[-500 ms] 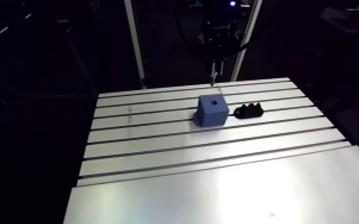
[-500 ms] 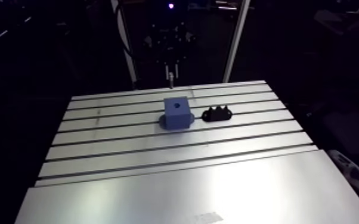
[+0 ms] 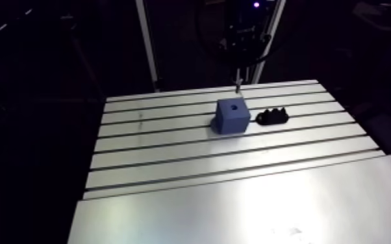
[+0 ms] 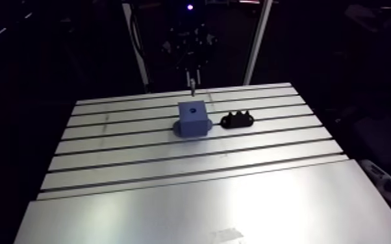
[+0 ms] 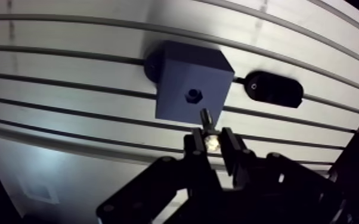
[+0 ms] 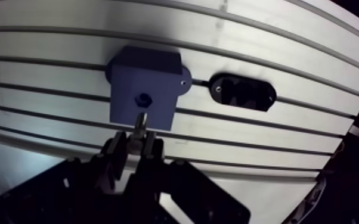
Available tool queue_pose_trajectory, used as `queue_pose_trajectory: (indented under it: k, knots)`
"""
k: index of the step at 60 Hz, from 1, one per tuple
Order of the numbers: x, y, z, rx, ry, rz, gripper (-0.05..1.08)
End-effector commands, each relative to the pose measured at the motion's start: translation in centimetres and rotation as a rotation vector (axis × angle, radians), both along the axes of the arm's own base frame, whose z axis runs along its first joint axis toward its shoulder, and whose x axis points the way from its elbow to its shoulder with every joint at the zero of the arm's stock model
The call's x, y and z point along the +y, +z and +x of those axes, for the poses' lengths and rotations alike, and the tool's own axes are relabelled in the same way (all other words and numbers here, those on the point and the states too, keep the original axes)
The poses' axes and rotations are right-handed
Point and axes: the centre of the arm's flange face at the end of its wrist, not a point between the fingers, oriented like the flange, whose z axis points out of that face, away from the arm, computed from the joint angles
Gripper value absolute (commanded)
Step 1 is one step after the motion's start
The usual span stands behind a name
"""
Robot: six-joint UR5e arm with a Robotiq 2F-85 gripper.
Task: Pick up the M10 bolt and insert it into the hex recess until seated.
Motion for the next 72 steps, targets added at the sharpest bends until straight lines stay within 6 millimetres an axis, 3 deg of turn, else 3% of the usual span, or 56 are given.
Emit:
queue_pose_trajectory:
  k: [1, 72]
  knots:
    - [0.0, -0.6, -0.1, -0.006, -0.001, -0.004, 1.07]
    - [0.5, -2.6, 0.4, -0.034, -0.024, -0.032, 1.07]
